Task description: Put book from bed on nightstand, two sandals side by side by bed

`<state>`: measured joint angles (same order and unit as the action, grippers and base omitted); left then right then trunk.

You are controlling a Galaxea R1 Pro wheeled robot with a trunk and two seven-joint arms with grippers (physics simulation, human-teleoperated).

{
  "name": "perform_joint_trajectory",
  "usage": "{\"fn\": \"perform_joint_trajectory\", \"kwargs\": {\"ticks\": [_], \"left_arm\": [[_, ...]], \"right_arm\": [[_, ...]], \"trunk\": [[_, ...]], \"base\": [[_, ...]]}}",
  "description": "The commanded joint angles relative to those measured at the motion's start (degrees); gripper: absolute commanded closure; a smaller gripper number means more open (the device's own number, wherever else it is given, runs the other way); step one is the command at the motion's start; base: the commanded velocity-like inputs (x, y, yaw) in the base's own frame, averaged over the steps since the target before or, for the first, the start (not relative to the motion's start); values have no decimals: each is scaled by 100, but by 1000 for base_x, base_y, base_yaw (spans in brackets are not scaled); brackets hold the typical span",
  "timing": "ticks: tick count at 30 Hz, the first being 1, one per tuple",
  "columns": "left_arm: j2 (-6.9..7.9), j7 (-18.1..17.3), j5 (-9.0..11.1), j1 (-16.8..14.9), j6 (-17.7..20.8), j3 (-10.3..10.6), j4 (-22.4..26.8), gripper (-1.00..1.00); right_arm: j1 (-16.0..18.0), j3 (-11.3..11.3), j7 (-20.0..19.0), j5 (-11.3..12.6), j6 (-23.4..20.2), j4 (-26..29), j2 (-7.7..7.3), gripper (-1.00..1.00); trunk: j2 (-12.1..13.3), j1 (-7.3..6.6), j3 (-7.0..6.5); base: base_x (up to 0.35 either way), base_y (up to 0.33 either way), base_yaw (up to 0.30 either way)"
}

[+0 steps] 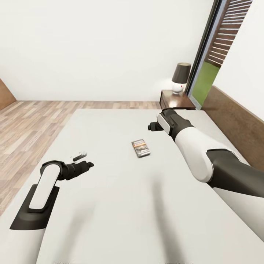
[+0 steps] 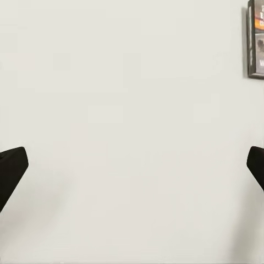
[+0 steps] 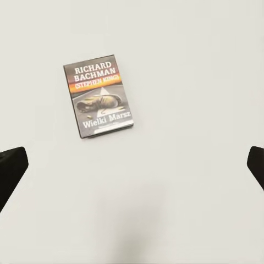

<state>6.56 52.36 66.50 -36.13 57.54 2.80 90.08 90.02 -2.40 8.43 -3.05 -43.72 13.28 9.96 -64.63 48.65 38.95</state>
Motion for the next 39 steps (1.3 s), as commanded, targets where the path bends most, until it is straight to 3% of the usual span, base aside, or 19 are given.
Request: {"fn": "perform_joint_trajectory", "kwargs": {"ticks": [1, 39], "left_arm": [[6, 59, 50, -2, 9, 3, 4, -100], [47, 58, 39, 46, 6, -42, -16, -100]], "right_arm": [[4, -27, 9, -29, -29, 7, 4, -100], [33, -32, 2, -31, -58, 40, 4, -100]], "trunk": [[-3, 0, 14], [-3, 0, 353]], "base": [[0, 0, 12], [0, 35, 1]]}}
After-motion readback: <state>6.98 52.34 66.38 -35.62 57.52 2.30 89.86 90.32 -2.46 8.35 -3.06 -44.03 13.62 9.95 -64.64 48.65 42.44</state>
